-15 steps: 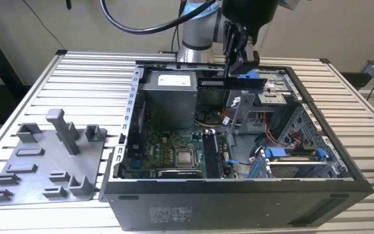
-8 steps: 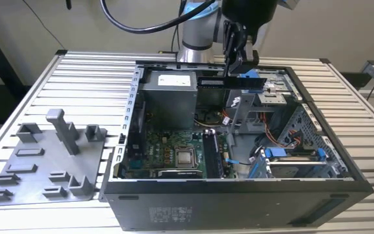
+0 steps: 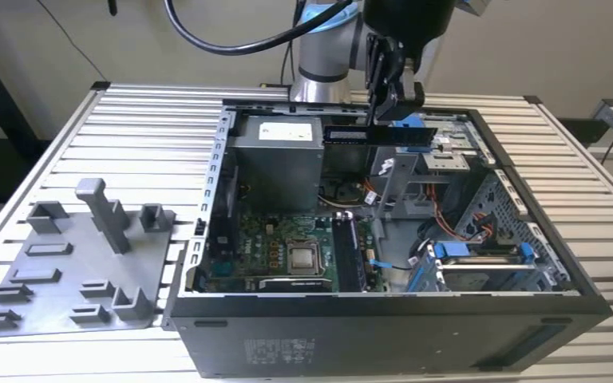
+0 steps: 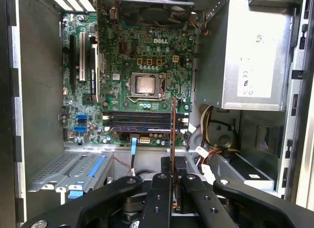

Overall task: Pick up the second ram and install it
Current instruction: 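Insert the second ram into the second slot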

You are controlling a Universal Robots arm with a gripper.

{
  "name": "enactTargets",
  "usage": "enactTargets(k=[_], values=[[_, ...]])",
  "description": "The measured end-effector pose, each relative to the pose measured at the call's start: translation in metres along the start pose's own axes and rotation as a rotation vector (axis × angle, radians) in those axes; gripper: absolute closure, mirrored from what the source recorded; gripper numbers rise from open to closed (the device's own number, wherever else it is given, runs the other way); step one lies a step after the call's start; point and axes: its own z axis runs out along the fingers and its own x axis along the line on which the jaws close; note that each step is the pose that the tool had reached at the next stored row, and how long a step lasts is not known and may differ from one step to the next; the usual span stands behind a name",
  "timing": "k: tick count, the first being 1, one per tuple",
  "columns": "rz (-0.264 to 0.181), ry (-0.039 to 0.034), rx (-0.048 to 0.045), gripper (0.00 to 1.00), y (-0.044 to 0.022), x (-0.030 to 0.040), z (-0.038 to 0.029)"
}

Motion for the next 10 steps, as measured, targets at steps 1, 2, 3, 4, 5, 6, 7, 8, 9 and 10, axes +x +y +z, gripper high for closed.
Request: enactTargets(k=[1,2,3,4,5,6,7,8,9,10], values=[[0.0,0.0,0.0,0.86,0.0,0.0,0.0],[0.0,0.0,0.0,0.86,0.0,0.0,0.0],[0.0,0.0,0.0,0.86,0.0,0.0,0.0],[0.001,0.0,0.0001,0.86,0.0,0.0,0.0],[0.004,0.0,0.0002,0.86,0.0,0.0,0.0001],[0.009,0.0001,0.0005,0.86,0.0,0.0,0.0002],[0.016,0.0003,0.0007,0.86,0.0,0.0,0.0002],[0.023,0.0003,0.001,0.86,0.0,0.0,0.0003],[0.029,0.0004,0.0014,0.86,0.0,0.0,0.0004],[0.036,0.0005,0.0017,0.86,0.0,0.0,0.0005]])
